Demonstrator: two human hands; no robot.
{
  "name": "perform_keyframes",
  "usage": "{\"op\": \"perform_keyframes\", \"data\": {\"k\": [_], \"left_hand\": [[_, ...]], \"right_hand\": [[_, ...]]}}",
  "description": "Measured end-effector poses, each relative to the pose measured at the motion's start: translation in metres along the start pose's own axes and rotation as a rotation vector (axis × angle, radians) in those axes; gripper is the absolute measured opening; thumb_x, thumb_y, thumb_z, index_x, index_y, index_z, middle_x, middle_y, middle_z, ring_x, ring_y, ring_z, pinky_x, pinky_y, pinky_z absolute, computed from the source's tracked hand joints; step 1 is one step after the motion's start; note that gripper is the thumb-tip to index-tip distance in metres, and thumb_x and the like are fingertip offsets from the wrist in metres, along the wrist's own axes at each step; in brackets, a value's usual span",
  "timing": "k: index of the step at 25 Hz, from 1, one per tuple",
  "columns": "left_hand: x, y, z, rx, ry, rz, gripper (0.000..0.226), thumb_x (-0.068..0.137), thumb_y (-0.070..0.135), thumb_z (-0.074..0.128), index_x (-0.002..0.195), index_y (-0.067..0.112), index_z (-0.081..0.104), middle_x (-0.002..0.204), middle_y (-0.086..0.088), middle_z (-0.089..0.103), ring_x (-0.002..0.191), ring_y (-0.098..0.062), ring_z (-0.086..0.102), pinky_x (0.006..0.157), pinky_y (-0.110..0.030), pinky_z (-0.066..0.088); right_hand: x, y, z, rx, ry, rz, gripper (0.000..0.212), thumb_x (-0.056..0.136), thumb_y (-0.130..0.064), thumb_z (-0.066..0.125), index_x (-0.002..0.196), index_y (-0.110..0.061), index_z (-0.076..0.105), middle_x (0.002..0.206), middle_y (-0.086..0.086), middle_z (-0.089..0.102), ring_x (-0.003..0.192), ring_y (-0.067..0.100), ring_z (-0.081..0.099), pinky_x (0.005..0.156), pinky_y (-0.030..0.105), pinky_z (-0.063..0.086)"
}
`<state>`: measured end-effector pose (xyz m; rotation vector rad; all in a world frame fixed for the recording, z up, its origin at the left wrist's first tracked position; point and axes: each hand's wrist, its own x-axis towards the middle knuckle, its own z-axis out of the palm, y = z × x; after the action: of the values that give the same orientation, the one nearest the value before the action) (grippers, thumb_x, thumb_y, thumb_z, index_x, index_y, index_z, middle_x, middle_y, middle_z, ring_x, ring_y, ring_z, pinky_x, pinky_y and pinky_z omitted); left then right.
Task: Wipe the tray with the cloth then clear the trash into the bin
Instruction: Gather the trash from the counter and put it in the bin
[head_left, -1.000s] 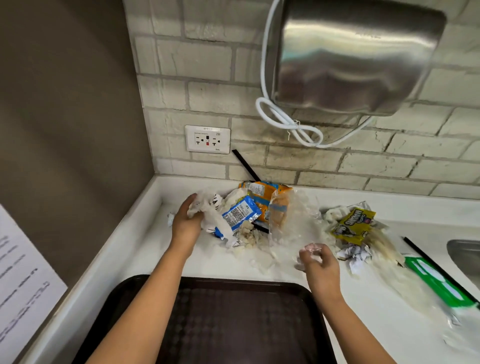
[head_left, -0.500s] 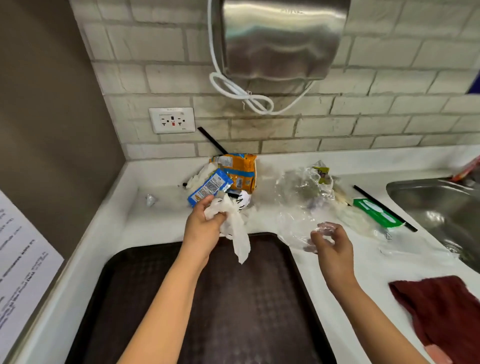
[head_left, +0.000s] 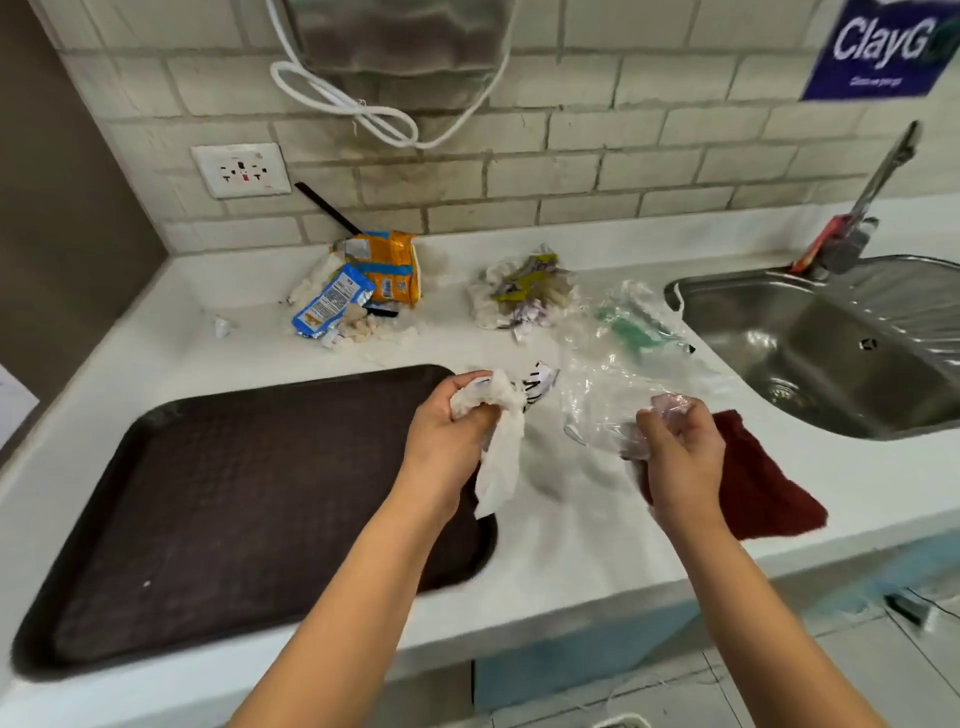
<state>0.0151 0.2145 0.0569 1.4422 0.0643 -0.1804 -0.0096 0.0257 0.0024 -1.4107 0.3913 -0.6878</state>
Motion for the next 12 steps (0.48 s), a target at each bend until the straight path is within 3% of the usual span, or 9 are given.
{"op": "perform_keyframes", "data": {"k": [3,7,10,12], "left_hand": [[-0.045,-0.025,0.042,-0.038,-0.042,-0.053,0.029,0.087,-0.006,0.052,0.091,0.021,0.062,0.078,0.002,0.064,0.065,-0.008,0.058,0.058,-0.019,0.048],[-0.103,-0.071,0.092,-0.033,-0.093,-0.184,0.026,0.086,-0.006,0.052,0.098,0.015,0.062,0.072,0.001,0.064,0.058,-0.01,0.057,0.053,-0.021,0.046],[-0.139,-0.12,0.117,0.003,-0.156,-0.357,0.028,0.085,-0.007,0.049,0.104,0.011,0.06,0.077,-0.006,0.063,0.059,-0.017,0.056,0.052,-0.023,0.044],[-0.16,-0.158,0.127,0.088,-0.14,-0.477,0.028,0.086,-0.005,0.049,0.101,0.015,0.062,0.081,-0.007,0.064,0.066,-0.019,0.058,0.059,-0.028,0.047]], "right_hand": [[-0.012,0.003,-0.074,0.022,0.075,-0.07,0.033,0.082,0.01,0.052,0.075,-0.022,0.053,0.071,-0.01,0.061,0.063,-0.002,0.058,0.061,0.014,0.048],[-0.031,0.024,-0.166,0.074,0.148,-0.067,0.034,0.074,0.009,0.048,0.069,-0.024,0.051,0.054,-0.02,0.055,0.051,-0.005,0.046,0.047,0.012,0.042],[-0.053,0.044,-0.222,0.099,0.269,-0.067,0.022,0.063,0.0,0.05,0.069,-0.021,0.051,0.056,-0.021,0.055,0.057,-0.005,0.046,0.055,0.012,0.039],[-0.066,0.068,-0.26,0.118,0.355,-0.021,0.026,0.058,0.002,0.047,0.064,-0.023,0.052,0.053,-0.019,0.051,0.054,0.0,0.044,0.05,0.016,0.035]]}}
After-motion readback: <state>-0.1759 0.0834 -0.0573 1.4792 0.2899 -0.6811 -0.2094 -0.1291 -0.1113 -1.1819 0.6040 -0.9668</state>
